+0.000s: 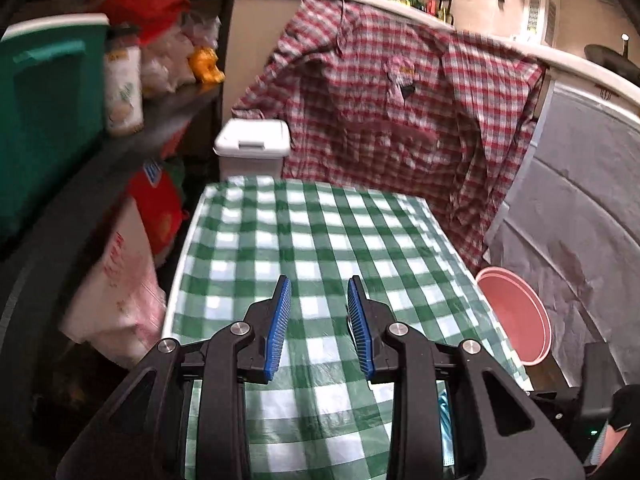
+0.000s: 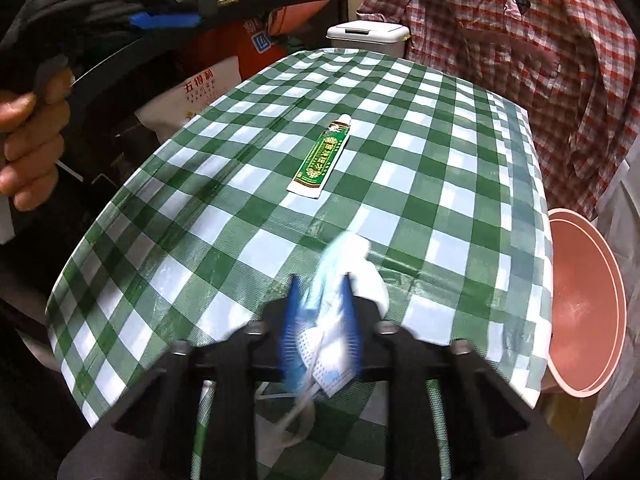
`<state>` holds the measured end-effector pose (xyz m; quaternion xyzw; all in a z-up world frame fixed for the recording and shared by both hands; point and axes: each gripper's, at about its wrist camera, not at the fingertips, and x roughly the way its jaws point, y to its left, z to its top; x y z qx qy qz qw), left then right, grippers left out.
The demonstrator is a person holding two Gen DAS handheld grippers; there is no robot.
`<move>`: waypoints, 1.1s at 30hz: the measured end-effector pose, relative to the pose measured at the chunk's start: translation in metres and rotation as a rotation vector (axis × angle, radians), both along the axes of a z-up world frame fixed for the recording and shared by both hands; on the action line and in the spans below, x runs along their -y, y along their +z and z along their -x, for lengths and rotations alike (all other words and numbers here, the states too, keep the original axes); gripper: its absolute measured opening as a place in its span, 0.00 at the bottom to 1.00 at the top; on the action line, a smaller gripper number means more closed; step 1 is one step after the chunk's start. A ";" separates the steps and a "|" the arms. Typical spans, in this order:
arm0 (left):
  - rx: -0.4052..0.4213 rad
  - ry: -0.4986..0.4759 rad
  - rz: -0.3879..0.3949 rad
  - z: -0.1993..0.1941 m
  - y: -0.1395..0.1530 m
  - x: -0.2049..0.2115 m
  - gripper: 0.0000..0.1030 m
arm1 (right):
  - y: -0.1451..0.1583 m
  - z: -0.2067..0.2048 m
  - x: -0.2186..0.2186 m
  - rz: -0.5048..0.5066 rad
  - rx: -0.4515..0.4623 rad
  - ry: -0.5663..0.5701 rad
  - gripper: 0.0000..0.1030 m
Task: Collect trash
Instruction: 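Move the left tool to the green ointment tube while the right tool grips the blue mask, then close the left tool on the green ointment tube while the right tool lifts the blue mask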
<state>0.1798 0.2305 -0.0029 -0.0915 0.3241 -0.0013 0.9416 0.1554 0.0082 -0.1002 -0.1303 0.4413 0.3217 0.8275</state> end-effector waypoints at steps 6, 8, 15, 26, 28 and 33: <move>-0.098 -0.036 0.017 -0.028 -0.043 0.025 0.29 | 0.017 -0.009 0.012 -0.044 0.034 -0.028 0.04; -0.127 -0.042 0.018 -0.036 -0.057 0.033 0.29 | 0.024 -0.014 0.020 -0.059 0.057 -0.052 0.04; -0.206 -0.055 -0.003 -0.058 -0.090 0.060 0.29 | 0.028 -0.034 0.046 -0.078 0.078 -0.127 0.04; -0.322 -0.026 -0.040 -0.083 -0.119 0.080 0.41 | 0.028 -0.055 0.067 -0.100 0.073 -0.174 0.04; -0.326 -0.025 -0.052 -0.084 -0.121 0.082 0.41 | 0.028 -0.056 0.068 -0.102 0.073 -0.175 0.04; -0.337 -0.011 -0.069 -0.086 -0.120 0.082 0.29 | 0.031 -0.057 0.070 -0.114 0.078 -0.177 0.04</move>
